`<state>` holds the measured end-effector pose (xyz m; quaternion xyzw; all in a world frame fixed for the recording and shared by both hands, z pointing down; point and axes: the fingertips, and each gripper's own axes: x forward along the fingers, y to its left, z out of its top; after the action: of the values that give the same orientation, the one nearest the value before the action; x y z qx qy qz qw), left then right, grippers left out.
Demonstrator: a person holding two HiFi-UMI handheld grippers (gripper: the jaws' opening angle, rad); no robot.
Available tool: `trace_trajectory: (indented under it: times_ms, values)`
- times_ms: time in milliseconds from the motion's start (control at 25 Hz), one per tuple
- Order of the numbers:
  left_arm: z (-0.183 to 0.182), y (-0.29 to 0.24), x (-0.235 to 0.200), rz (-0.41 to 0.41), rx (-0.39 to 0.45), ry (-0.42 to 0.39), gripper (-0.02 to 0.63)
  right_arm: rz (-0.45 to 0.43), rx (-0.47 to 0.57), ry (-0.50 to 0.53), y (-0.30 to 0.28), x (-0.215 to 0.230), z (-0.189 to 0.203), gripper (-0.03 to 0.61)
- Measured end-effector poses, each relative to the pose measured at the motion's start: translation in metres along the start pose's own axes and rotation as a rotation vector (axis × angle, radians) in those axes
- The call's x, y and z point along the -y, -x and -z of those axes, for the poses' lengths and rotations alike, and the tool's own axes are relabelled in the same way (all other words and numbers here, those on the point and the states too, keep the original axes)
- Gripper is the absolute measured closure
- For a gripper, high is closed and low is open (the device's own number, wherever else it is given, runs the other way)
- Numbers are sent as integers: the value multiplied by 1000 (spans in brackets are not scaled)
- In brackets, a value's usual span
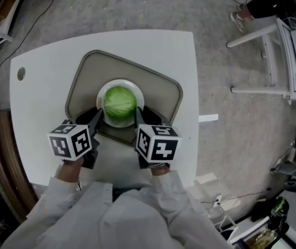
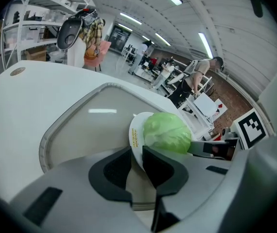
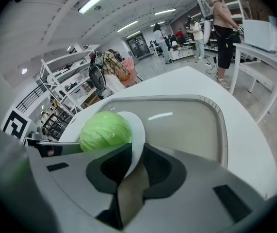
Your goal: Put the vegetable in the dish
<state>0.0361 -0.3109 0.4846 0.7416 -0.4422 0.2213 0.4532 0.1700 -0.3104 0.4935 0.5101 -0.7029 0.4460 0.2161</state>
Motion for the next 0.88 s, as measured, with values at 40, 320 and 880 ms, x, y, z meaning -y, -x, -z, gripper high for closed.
trace_trajectory:
  times_ms: [40,320,880]
  values:
    - [0,0,0,-1,2,-7,548,2,1,0,0,0,0,509]
    - [-1,2,0,-13,23,-45,544,-39,-10,7,-2,0,0,508]
    - [2,16,1,-7,16,-70,520,25,58,25,26,15,-9,477]
